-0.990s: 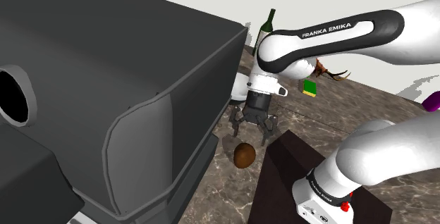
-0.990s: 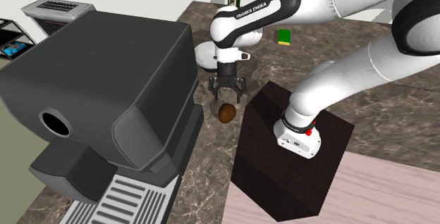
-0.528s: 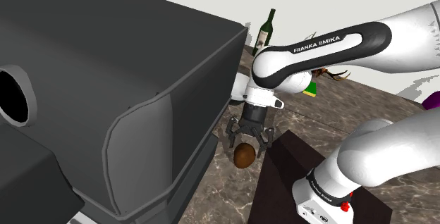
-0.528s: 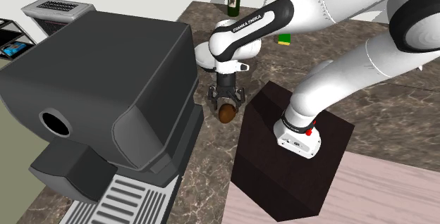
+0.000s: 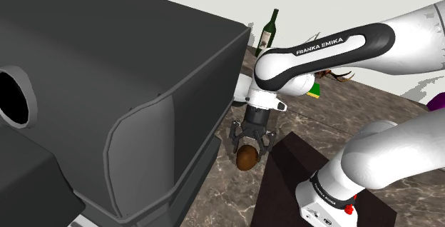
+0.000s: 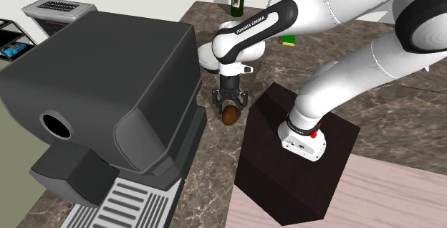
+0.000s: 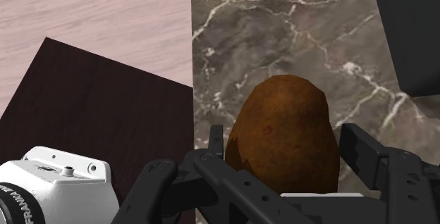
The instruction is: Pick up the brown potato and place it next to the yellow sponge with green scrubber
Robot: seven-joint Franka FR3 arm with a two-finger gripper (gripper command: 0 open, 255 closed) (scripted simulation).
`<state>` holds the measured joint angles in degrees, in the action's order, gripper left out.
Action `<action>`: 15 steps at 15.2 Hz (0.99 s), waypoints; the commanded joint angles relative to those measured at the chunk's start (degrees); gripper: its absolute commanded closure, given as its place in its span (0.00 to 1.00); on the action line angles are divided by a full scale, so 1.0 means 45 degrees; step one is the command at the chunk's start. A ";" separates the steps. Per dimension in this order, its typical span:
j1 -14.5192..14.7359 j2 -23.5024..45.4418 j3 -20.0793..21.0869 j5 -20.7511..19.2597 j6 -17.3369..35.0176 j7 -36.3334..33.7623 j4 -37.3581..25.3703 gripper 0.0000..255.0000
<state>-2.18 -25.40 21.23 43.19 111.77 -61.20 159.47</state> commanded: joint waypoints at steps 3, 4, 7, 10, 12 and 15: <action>0.0000 0.0007 0.0003 0.0000 0.0005 0.0001 0.0003 1.00; -0.0001 0.0011 0.0003 -0.0002 0.0006 0.0002 0.0002 1.00; -0.0003 0.0005 -0.0001 -0.0005 0.0000 0.0002 0.0002 1.00; -0.0004 -0.0164 -0.0044 -0.0061 -0.0204 -0.0096 -0.0051 1.00; -0.0017 -0.0481 -0.0141 -0.0184 -0.0618 -0.0284 -0.0182 1.00; -0.0035 -0.0919 -0.0290 -0.0361 -0.1224 -0.0560 -0.0401 1.00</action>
<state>-2.25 -29.07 20.15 41.87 107.06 -63.41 158.01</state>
